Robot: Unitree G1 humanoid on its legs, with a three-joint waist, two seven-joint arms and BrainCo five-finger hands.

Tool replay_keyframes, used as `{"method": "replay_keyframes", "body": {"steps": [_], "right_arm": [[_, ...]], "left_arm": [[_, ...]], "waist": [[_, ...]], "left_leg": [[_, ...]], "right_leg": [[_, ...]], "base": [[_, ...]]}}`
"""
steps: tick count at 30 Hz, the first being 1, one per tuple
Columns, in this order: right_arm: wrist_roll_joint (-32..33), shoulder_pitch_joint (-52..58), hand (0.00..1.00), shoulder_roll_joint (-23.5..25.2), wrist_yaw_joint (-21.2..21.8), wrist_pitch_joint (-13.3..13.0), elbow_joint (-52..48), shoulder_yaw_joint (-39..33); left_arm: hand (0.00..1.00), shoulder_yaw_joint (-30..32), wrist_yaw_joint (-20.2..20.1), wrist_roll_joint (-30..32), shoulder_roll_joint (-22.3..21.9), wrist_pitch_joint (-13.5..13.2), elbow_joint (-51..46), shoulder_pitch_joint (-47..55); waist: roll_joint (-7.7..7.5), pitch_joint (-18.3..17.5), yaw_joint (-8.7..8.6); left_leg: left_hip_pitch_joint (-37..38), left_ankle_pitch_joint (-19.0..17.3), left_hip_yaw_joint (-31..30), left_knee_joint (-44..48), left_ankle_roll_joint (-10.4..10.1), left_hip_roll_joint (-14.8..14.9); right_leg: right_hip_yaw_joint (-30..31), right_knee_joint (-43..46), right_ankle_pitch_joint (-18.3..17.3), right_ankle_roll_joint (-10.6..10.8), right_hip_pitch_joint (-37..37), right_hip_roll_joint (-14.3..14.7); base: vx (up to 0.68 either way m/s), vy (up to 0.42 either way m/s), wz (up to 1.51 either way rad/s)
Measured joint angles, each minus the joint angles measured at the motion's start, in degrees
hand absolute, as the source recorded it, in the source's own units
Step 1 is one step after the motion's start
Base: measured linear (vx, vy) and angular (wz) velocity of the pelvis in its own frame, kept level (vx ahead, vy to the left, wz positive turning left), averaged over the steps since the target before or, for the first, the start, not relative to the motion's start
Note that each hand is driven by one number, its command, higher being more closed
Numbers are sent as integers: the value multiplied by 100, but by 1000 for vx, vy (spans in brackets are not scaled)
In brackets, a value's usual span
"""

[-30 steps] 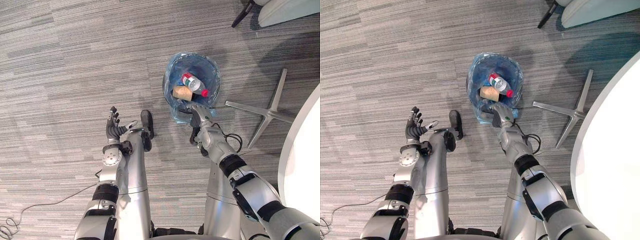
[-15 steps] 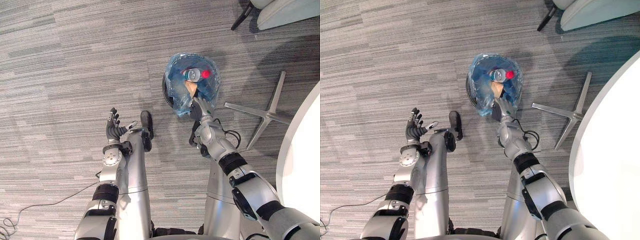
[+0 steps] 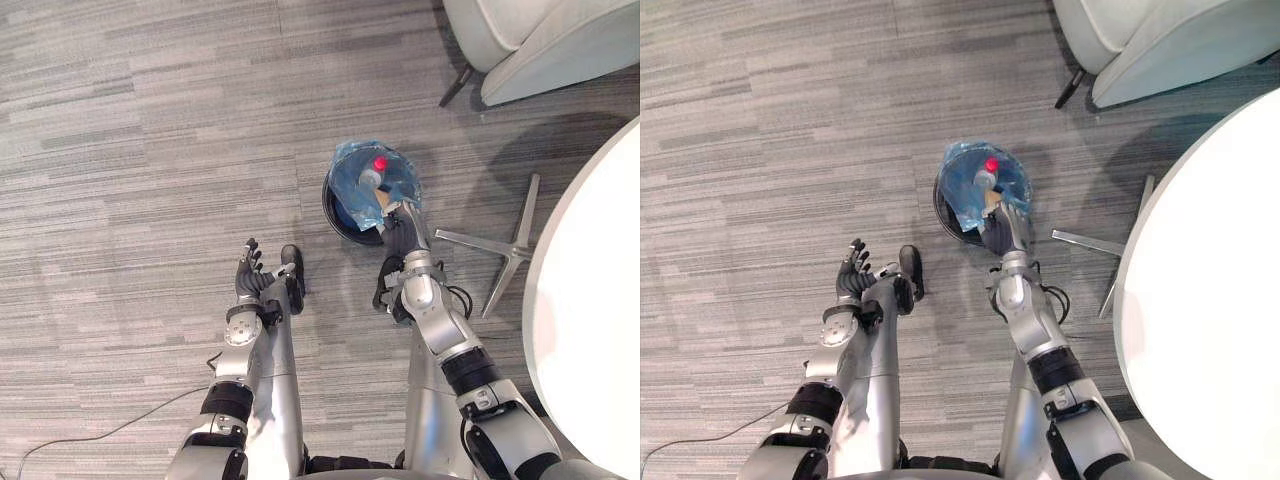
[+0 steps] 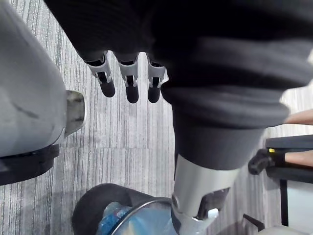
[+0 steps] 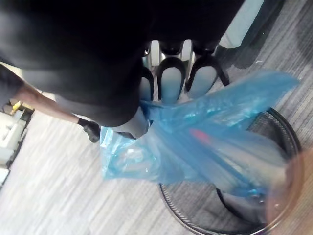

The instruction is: Gather rubbish on tea table into small bin, then transfer packed bag to large trash can.

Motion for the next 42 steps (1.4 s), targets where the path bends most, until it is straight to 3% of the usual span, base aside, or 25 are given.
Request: {"method": "replay_keyframes", "body": {"steps": [8,15,22,25,32,42], "right_arm": [[685,1322,100,117,280,-253,-1260,101],[1200,2334,100,201,810,-660,-1765,198],[1648,2577,100,-3,1312,-780,-1779,169],[1908,2732,100,-77,1565,-835,-1920,152],[2626,2913,100,-218,2029,-883,-2225,172],[3228,2909,100,-287,2273,-882,-2225,205]], "left_arm": [[0,-324,-122,2,-1,49,-239,731],[0,-839,-344,160,167,39,-282,1454],[0,-1097,-493,344,484,41,-238,1814],[0,-1139,-515,441,557,37,-436,2026],[0,-1255,-632,514,578,-22,-1185,2456],[0,-1324,-730,674,549,-89,-1809,2790]], "waist": [[-33,-21,-134],[-259,-753,-210],[-291,-1079,-343],[-300,-1320,-432],[-299,-1762,-431],[-281,-2056,-428]], "left_leg": [[1582,-14,194,-796,-21,-9],[3071,151,359,-1919,-91,-232],[4272,549,554,-3246,-95,-405],[4702,664,601,-3696,-93,-433],[5507,862,674,-4493,-78,-607],[6080,1074,614,-5054,-32,-729]], "right_leg": [[-54,-922,98,127,1597,83],[-33,-1932,243,224,2980,60],[-19,-3377,752,327,4154,174],[-32,-3929,944,367,4631,210],[-21,-4969,1305,445,5522,270],[-57,-5393,1451,447,6063,279]], "base": [[38,4,-1],[140,18,3],[144,34,-5],[132,20,-3],[83,36,-2],[-5,1,3]]}}
